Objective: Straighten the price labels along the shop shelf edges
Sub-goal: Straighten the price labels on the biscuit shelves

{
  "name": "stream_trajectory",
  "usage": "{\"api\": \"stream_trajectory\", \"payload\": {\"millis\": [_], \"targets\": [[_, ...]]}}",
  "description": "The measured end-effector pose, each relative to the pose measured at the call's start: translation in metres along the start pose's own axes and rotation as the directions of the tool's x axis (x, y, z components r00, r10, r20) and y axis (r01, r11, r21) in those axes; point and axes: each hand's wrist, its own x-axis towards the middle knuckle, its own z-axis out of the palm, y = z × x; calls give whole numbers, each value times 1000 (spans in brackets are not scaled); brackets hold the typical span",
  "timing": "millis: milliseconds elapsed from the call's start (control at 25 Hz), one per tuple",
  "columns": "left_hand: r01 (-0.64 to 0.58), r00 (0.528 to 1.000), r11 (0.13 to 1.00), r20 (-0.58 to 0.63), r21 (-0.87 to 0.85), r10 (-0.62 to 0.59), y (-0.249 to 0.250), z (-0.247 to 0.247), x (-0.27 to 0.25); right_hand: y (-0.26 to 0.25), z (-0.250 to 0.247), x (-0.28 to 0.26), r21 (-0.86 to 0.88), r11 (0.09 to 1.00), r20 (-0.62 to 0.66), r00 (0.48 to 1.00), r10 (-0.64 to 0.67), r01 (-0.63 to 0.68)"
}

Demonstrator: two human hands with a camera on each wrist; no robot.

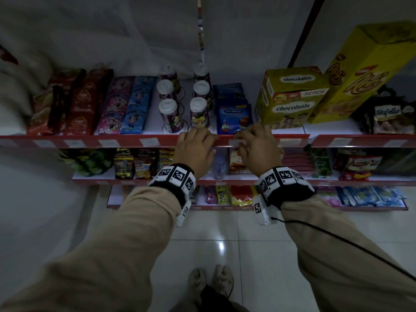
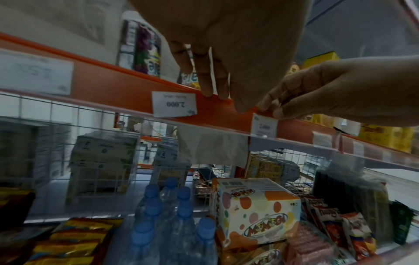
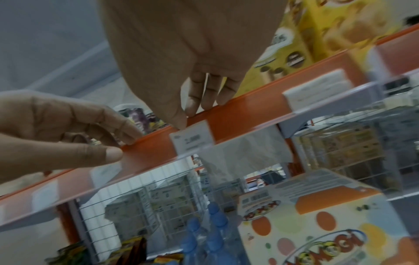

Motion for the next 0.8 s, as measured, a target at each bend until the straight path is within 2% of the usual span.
{"api": "stream_trajectory", "payload": {"millis": [240,360,520,680,800], "targets": [[177,984,981,17,84,-179,-31,-3,-28,-33,11,10,-11,997,134,988,-78,80],[191,977,971,67,146,-203,-45,-7,-35,-50,16,17,4,993,148,982,-115,115],[142,983,976,89,164,-158,-54,-12,-42,-69,29,21,-26,992,172,978,-120,126],[95,989,987,97,129,-108,-60,-16,-37,-80,40,12,-18,994,37,994,-104,105],[73,990,992,116,101,-84,-65,-14,-33,-90,46,9,-17,990,-53,989,-142,141]]}}
